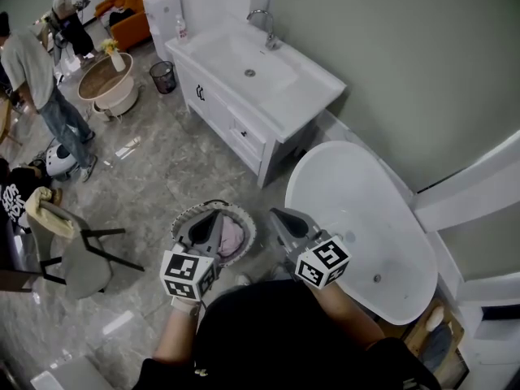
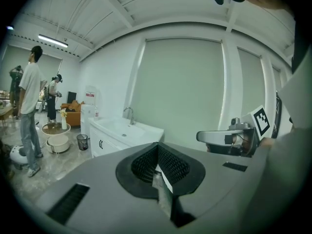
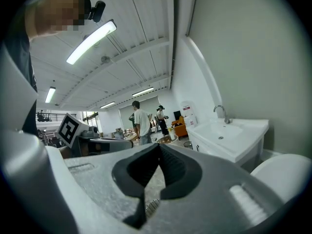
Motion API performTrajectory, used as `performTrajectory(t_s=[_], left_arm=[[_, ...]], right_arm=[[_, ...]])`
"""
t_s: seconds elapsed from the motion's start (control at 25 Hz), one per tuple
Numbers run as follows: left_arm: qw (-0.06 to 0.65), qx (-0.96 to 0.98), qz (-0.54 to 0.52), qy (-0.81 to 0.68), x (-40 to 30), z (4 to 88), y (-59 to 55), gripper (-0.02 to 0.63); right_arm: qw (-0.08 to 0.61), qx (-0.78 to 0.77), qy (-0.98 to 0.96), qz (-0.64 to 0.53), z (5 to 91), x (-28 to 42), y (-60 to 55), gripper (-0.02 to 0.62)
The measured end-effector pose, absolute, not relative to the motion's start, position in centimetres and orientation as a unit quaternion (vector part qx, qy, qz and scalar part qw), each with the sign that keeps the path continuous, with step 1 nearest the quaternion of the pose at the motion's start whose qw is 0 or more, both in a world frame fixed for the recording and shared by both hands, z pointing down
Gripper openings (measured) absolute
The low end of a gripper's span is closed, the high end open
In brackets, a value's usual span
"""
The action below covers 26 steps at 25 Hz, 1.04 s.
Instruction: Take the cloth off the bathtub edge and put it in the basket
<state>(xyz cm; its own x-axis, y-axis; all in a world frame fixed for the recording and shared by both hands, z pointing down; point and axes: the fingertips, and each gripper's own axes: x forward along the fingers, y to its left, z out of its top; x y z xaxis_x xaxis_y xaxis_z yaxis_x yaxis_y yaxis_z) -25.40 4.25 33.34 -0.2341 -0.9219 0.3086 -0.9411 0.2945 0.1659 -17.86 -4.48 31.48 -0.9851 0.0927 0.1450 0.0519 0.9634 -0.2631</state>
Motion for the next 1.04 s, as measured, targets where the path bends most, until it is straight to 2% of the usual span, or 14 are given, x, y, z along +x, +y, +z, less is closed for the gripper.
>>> performTrajectory(t_s=[1.04], left_arm=[[0.187,0.564,0.038,-0.804,-23.3,33.7,1.9,0.014]], right_arm=[[0.081,-0.059,-0.984,0.146,31.5,-16.6,-8.3,-0.005]])
